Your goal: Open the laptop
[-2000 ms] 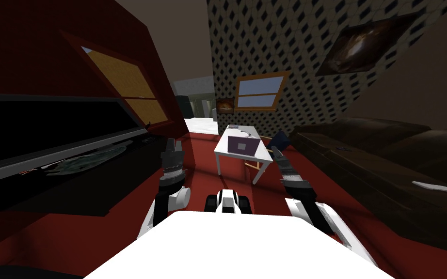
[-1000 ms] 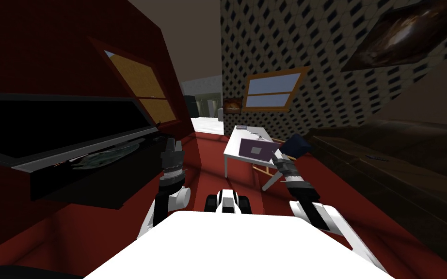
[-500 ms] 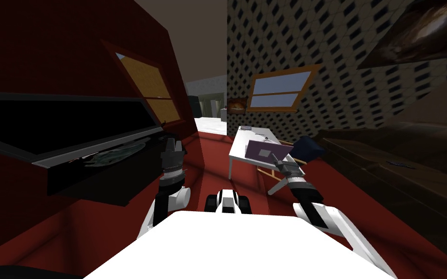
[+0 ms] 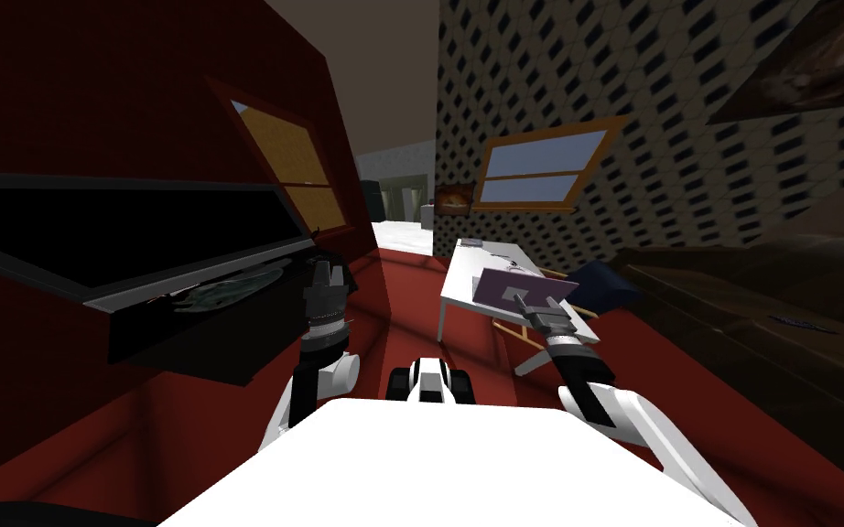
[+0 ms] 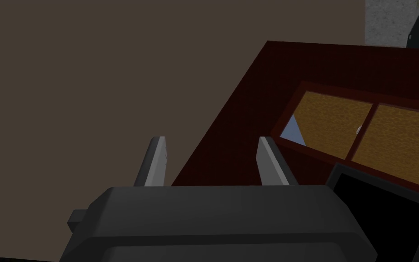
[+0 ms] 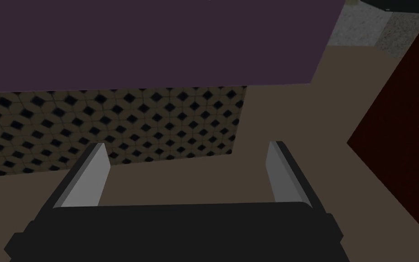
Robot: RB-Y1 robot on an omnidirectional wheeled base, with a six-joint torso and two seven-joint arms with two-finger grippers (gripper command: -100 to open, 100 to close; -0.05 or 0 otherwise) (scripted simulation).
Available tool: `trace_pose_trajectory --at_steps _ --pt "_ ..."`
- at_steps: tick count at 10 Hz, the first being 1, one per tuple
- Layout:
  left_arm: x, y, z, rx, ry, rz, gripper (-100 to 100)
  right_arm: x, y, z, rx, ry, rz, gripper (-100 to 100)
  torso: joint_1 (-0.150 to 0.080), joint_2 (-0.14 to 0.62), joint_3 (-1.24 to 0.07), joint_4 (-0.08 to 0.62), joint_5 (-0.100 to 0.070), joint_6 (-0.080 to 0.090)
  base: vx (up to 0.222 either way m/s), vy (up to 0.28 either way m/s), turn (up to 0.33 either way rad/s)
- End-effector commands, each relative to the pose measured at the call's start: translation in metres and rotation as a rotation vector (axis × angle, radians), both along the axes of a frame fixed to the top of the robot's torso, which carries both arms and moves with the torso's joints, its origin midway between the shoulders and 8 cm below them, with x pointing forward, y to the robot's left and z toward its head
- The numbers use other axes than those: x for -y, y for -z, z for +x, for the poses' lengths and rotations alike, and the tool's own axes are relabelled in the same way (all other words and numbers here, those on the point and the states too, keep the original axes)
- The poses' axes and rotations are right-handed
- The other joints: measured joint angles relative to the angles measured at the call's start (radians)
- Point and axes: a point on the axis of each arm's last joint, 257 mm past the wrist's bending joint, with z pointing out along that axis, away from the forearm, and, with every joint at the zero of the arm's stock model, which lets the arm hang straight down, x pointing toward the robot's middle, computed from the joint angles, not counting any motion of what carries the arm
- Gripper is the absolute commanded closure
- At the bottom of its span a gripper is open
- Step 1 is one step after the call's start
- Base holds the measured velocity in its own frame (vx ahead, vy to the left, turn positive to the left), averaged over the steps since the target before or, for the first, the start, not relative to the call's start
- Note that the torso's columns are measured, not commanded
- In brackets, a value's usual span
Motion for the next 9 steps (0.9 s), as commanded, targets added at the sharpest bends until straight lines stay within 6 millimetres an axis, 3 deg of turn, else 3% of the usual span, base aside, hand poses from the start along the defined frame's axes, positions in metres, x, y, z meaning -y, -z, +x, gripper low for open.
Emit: trace_pose_trajectory --at_steps 1,3,5,9 --pt "0.000 0.000 0.000 0.000 0.000 0.000 0 0.013 0.009 -0.002 -0.040 0.039 -0.087 -100 0.002 -0.001 0.000 0.000 0.000 0.000 0.052 0.082 0.041" --pt "0.000 0.000 0.000 0.000 0.000 0.000 0 0.025 0.015 -0.004 -0.074 0.073 -0.159 -100 0.001 -0.002 -0.001 0.000 0.000 0.000 0.055 0.086 0.059" --pt "0.000 0.000 0.000 0.000 0.000 0.000 0 0.049 0.025 -0.009 -0.135 0.136 -0.280 -100 0.002 0.000 0.000 0.000 0.000 0.000 0.082 0.121 0.099" --pt "0.000 0.000 0.000 0.000 0.000 0.000 0 0.072 0.032 -0.015 -0.200 0.196 -0.435 -100 -0.001 0.002 0.001 0.001 0.000 0.000 0.055 0.082 0.053"
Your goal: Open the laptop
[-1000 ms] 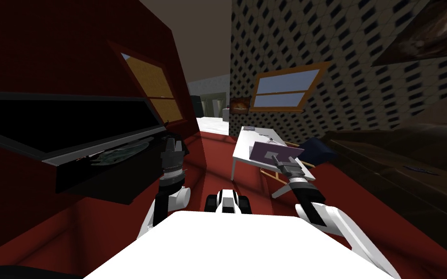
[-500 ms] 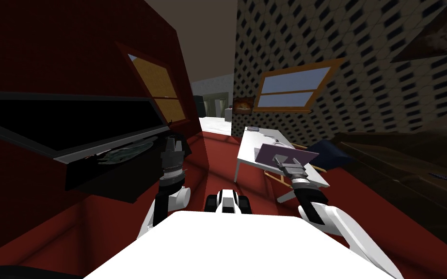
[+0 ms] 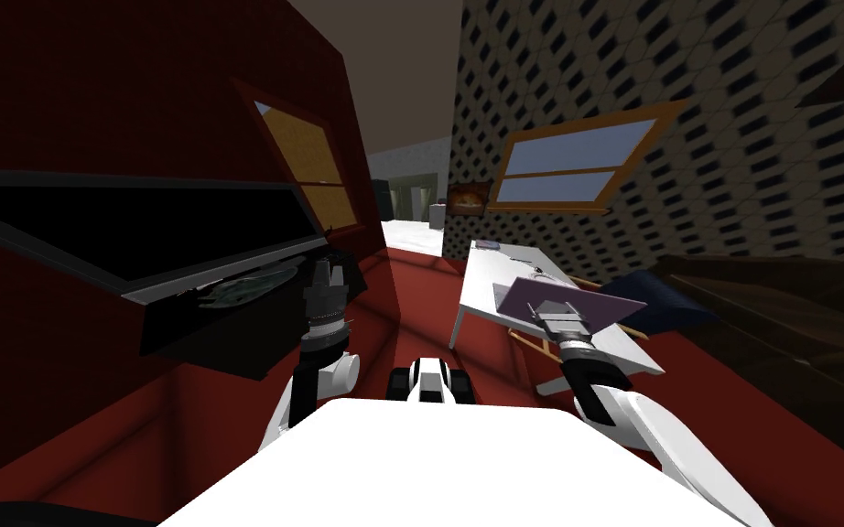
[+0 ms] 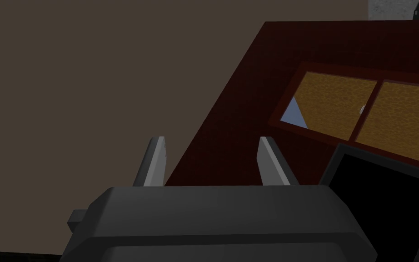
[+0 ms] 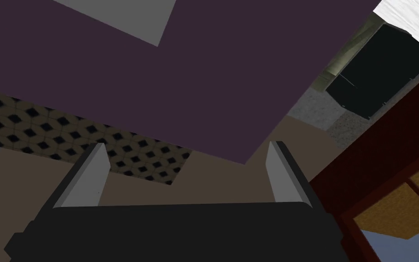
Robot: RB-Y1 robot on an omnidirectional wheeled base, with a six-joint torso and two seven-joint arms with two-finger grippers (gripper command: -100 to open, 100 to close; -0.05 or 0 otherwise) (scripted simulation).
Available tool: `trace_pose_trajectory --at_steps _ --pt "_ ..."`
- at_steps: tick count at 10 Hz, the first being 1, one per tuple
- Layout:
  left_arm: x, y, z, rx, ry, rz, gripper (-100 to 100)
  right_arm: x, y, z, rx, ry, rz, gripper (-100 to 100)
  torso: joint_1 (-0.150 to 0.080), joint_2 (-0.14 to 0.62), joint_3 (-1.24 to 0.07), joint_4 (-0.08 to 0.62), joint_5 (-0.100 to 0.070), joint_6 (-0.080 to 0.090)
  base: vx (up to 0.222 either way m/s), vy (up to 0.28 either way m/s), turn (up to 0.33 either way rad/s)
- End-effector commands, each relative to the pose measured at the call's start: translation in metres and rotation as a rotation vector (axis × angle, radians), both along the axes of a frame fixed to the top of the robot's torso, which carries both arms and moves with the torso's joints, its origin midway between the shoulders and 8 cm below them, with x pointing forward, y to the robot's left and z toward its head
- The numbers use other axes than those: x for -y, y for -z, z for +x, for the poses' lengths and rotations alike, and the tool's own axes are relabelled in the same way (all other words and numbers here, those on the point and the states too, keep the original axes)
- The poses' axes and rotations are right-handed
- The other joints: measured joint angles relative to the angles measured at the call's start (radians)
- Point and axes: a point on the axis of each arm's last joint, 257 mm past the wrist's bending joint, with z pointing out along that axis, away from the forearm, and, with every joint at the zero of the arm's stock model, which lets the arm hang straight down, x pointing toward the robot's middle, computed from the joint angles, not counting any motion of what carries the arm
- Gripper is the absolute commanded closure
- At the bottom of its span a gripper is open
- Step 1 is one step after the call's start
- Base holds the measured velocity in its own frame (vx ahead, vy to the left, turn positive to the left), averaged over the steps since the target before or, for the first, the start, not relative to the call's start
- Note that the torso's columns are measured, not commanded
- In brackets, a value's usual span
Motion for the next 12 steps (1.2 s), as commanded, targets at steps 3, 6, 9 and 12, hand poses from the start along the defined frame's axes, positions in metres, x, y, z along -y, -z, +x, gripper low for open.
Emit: trace_pose_trajectory --at_steps 3,6,9,12 --pt "0.000 0.000 0.000 0.000 0.000 0.000 0 0.034 0.006 -0.009 -0.090 0.085 -0.208 -100 0.002 -0.002 -0.002 -0.001 0.001 0.000 0.059 0.096 0.071" --pt "0.000 0.000 0.000 0.000 0.000 0.000 0 0.052 0.006 -0.015 -0.137 0.128 -0.326 -100 0.001 -0.002 -0.001 -0.001 0.000 0.000 0.067 0.072 0.060" --pt "0.000 0.000 0.000 0.000 0.000 0.000 0 0.072 0.001 -0.021 -0.187 0.173 -0.467 -100 0.004 -0.002 -0.001 -0.001 0.001 0.000 0.068 0.096 0.070" --pt "0.000 0.000 0.000 0.000 0.000 0.000 0 0.085 -0.006 -0.024 -0.218 0.201 -0.570 -100 0.000 -0.001 -0.001 0.000 0.000 0.000 0.053 0.067 0.047"
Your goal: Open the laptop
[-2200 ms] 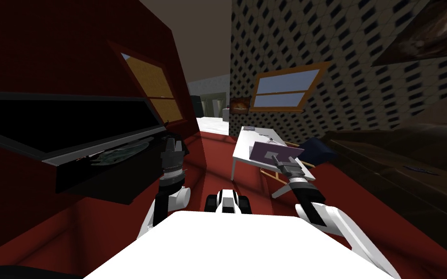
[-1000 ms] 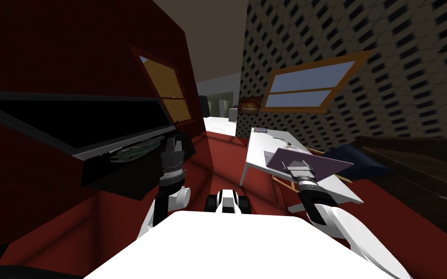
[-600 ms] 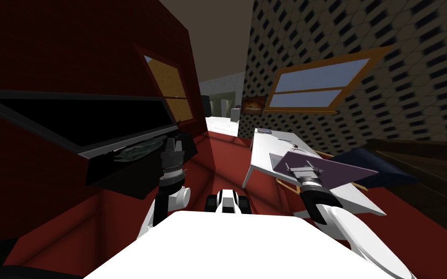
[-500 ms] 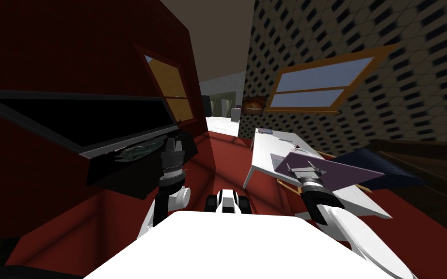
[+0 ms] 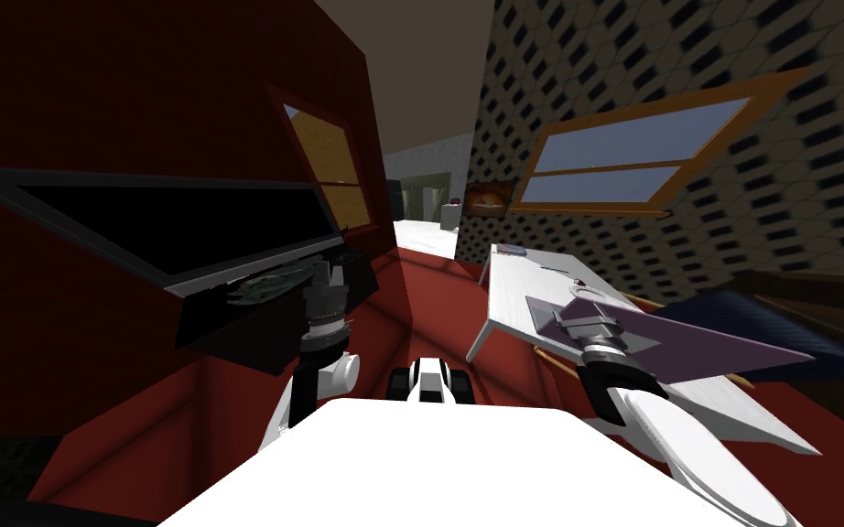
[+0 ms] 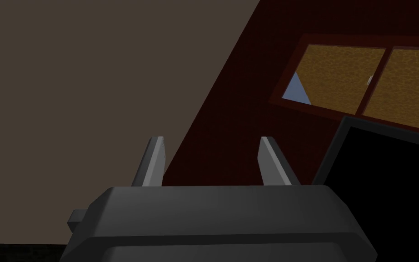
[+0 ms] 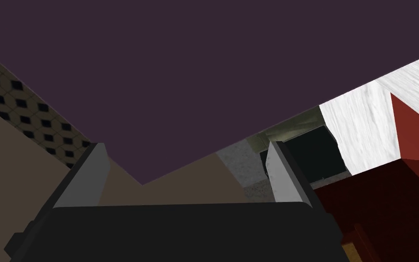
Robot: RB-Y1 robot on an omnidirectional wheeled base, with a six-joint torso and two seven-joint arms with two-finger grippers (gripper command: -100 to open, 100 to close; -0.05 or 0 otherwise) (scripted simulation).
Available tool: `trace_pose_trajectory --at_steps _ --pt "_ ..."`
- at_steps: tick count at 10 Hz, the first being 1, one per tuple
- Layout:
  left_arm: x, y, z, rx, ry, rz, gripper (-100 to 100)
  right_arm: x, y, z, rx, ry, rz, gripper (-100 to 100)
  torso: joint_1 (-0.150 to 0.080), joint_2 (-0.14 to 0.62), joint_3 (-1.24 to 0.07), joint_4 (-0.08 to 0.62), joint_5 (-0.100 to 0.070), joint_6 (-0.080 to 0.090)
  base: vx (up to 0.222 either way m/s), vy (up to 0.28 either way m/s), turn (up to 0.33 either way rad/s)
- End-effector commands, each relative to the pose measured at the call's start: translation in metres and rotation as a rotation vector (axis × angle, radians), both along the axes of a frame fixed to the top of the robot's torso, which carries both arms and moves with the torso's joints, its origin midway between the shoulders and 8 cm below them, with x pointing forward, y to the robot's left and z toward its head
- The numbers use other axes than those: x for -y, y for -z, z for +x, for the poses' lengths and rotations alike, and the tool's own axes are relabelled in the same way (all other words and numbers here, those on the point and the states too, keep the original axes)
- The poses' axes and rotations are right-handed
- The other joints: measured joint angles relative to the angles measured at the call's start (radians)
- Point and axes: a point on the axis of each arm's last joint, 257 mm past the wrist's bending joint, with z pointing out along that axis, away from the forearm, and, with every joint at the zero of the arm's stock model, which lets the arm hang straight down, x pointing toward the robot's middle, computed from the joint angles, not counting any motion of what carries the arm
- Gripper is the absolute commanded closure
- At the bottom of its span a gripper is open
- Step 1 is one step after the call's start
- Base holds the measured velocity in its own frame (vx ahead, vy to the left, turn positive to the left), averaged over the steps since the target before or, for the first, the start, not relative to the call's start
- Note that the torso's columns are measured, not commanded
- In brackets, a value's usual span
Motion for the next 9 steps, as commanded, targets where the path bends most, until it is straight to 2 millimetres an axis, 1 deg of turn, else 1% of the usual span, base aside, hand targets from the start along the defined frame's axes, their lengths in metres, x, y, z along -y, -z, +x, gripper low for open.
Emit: trace_pose_trajectory --at_steps 1,2,3,7,9 --pt "0.000 0.000 0.000 0.000 0.000 0.000 0 0.006 -0.001 -0.002 -0.013 0.010 -0.035 -100 0.000 0.000 0.000 0.000 0.000 -0.001 0.017 0.023 0.007" --pt "0.000 0.000 0.000 0.000 0.000 0.000 0 0.034 -0.001 -0.008 -0.020 0.058 -0.041 -100 0.000 0.000 0.000 0.000 0.000 0.000 -0.055 0.026 0.311" --pt "0.000 0.000 0.000 0.000 0.000 0.000 0 0.034 0.000 -0.008 -0.022 0.059 -0.040 -100 -0.001 0.001 0.001 0.000 -0.001 -0.003 -0.077 0.039 0.225" --pt "0.000 0.000 0.000 0.000 0.000 0.000 0 0.091 -0.001 -0.025 -0.027 0.160 -0.041 -100 0.002 -0.001 0.000 0.000 0.001 0.000 -0.092 0.032 0.239" --pt "0.000 0.000 0.000 0.000 0.000 0.000 0 0.091 -0.001 -0.025 -0.027 0.160 -0.041 -100 0.000 -0.003 -0.002 -0.001 0.000 0.001 -0.030 0.016 0.025"
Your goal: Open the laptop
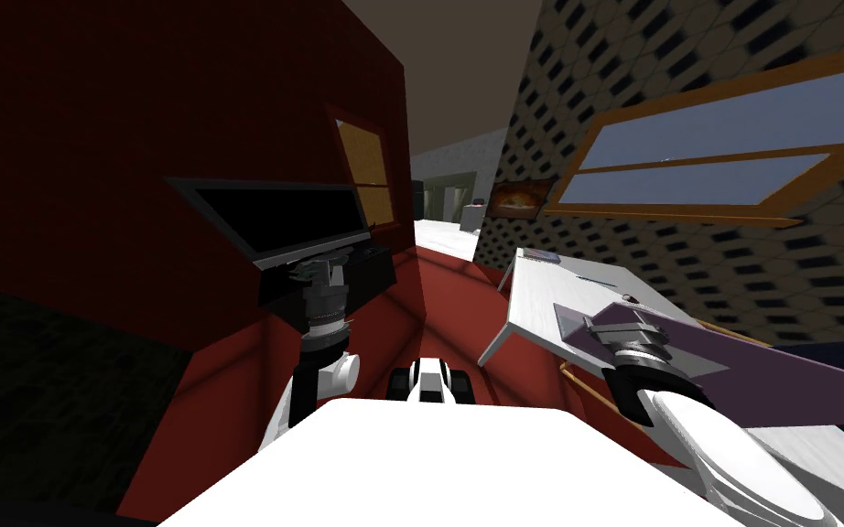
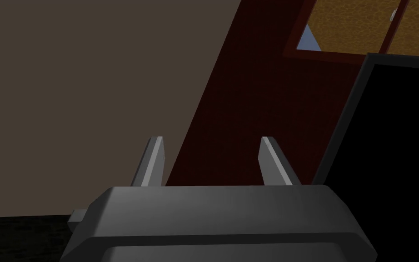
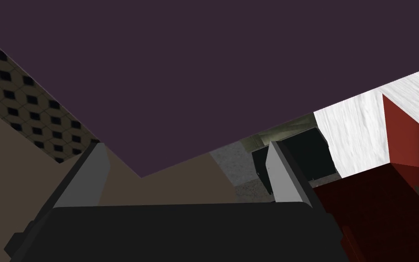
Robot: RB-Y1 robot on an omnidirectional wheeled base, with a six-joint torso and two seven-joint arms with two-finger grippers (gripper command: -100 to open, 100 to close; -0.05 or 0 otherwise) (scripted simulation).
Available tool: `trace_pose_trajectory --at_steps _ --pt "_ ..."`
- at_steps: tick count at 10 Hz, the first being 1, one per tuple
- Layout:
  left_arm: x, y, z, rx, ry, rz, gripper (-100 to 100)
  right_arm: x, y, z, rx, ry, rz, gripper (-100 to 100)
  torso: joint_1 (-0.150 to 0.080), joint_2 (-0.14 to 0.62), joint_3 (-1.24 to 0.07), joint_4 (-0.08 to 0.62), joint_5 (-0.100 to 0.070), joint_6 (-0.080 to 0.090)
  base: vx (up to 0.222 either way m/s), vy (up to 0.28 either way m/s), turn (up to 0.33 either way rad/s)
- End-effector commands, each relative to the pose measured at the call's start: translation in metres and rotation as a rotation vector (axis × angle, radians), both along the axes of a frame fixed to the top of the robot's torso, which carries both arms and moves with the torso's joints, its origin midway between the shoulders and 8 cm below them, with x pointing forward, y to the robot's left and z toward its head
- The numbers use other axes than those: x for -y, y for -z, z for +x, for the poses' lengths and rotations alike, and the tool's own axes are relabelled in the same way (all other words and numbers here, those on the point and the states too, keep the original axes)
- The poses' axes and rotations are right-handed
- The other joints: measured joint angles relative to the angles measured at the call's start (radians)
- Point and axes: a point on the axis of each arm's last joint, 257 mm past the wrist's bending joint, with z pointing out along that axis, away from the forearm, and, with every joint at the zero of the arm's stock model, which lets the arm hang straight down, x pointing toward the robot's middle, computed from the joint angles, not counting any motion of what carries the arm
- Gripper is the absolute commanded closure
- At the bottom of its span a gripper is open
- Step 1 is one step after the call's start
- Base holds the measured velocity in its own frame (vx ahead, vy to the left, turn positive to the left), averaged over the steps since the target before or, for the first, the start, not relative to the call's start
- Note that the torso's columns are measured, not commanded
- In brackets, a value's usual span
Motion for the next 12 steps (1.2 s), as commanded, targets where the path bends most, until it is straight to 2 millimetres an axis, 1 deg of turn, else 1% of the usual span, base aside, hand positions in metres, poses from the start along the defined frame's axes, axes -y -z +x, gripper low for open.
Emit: trace_pose_trajectory --at_steps 1,2,3,4,5,6,7,8,9,10,11,12 --pt "0.000 0.000 0.000 0.000 0.000 0.000 0 0.030 -0.005 -0.012 0.003 0.060 -0.003 -100 0.000 -0.001 -0.001 0.000 0.000 0.000 -0.056 0.028 0.327" --pt "0.000 0.000 0.000 0.000 0.000 0.000 0 0.030 -0.005 -0.012 0.003 0.060 -0.003 -100 0.001 0.001 0.000 0.000 0.000 -0.003 -0.067 0.038 0.245" --pt "0.000 0.000 0.000 0.000 0.000 0.000 0 0.030 -0.005 -0.012 0.003 0.060 -0.003 -100 0.002 0.002 0.002 0.001 0.000 -0.001 -0.029 0.023 -0.028" --pt "0.000 0.000 0.000 0.000 0.000 0.000 0 0.044 -0.007 -0.017 0.006 0.087 -0.003 -100 0.001 0.002 0.001 0.001 0.000 0.000 -0.030 0.024 0.107" --pt "0.000 0.000 0.000 0.000 0.000 0.000 0 0.044 -0.007 -0.017 0.006 0.087 -0.003 -100 0.001 0.002 0.001 0.000 0.000 -0.001 -0.031 0.017 0.126" --pt "0.000 0.000 0.000 0.000 0.000 0.000 0 0.058 -0.010 -0.023 0.010 0.114 -0.003 -100 0.001 0.002 0.001 0.001 0.000 -0.001 -0.043 0.018 0.194" --pt "0.000 0.000 0.000 0.000 0.000 0.000 0 0.051 -0.008 -0.021 0.008 0.099 -0.002 -100 0.001 0.003 0.001 0.001 0.000 -0.001 -0.022 0.007 0.044" --pt "0.000 0.000 0.000 0.000 0.000 0.000 0 0.030 -0.005 -0.012 0.003 0.060 -0.003 100 0.001 0.002 0.001 0.001 0.000 0.000 0.043 -0.017 -0.365" --pt "0.000 0.000 0.000 0.000 0.000 0.000 0 0.016 -0.004 -0.006 0.001 0.034 -0.003 100 0.000 -0.001 0.000 0.000 0.000 0.001 0.076 -0.047 -0.397" --pt "0.000 0.000 0.000 0.000 0.000 0.000 0 0.002 -0.002 -0.001 0.000 0.007 -0.003 100 -0.001 -0.002 -0.001 0.000 0.000 -0.001 0.098 -0.064 -0.238" --pt "0.000 0.000 0.000 0.000 0.000 0.000 0 0.002 -0.002 -0.001 0.000 0.007 -0.003 100 -0.001 -0.001 -0.001 0.000 0.000 -0.002 0.077 -0.040 -0.051" --pt "0.000 0.000 0.000 0.000 0.000 0.000 0 -0.012 -0.001 0.003 -0.001 -0.018 -0.002 100 0.002 0.002 0.001 0.000 0.000 -0.002 0.063 -0.029 -0.160"
